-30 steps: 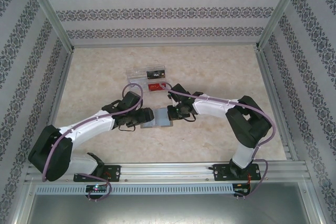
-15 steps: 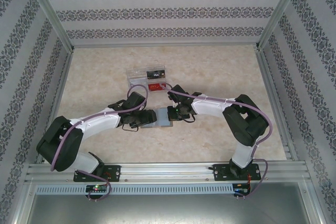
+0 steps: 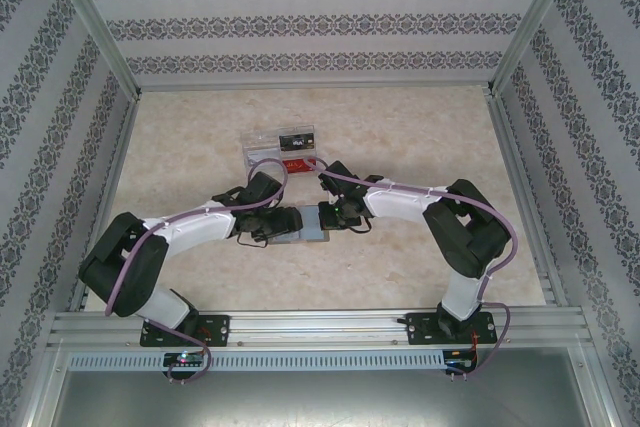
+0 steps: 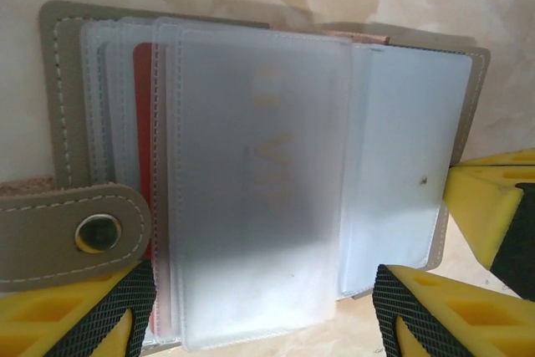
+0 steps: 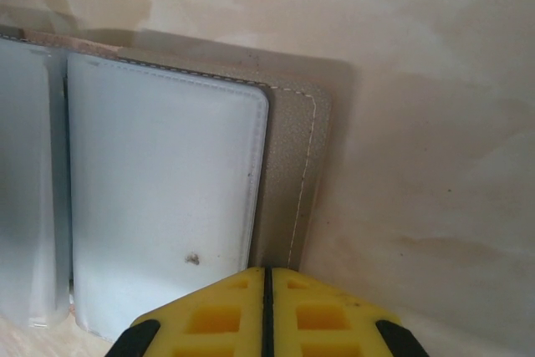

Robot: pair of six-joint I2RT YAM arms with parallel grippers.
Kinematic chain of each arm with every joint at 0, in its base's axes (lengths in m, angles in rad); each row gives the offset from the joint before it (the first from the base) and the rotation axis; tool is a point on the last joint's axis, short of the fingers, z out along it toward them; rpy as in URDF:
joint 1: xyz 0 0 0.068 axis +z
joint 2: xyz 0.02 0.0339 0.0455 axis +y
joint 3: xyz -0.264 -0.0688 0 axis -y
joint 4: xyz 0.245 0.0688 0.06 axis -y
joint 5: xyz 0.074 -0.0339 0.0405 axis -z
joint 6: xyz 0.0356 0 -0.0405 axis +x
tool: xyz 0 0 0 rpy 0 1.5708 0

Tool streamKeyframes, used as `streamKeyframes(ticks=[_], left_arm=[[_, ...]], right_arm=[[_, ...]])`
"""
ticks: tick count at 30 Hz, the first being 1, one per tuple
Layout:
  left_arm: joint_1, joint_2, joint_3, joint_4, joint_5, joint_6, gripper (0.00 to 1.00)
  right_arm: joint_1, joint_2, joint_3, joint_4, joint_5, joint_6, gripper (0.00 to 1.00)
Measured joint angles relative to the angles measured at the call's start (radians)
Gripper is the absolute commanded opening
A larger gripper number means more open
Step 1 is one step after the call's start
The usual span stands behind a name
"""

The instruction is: Take the credit cards out of the card holder

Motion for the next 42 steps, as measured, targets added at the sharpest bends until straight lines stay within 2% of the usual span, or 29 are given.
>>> streamKeyframes(ticks=[6,18,22,29,32,36,42], left_arm=[[-0.001,0.034,0.026,0.010,0.036,0.001,0.69],[-0.019,0.043,0.077,0.022,0.069,0.022,0.74],[-0.020,0.043,0.077,0.027,0.069,0.023,0.74],[-0.021,0.043,0.077,0.028,0.072,0.026,0.77],[-0.025,0.037,0.077,0.027,0.061,0.026,0.77],[-0.026,0.007,0.077,0.013,0.027,0.031,0.75],[-0.017,-0.054,0.058,-0.037,-0.045,0.041,0.65]], right_arm=[[0.000,0.006,0.011,-0.012,0.000,0.000,0.00],[0.000,0.005,0.011,-0.012,0.004,0.003,0.00],[-0.001,-0.010,0.009,-0.016,0.060,0.030,0.00],[-0.027,-0.179,-0.062,0.008,0.164,0.088,0.00],[-0.040,-0.240,-0.078,0.037,0.167,0.093,0.00],[-0.045,-0.251,-0.078,0.053,0.153,0.092,0.00],[-0.039,-0.233,-0.077,0.079,0.087,0.092,0.00]])
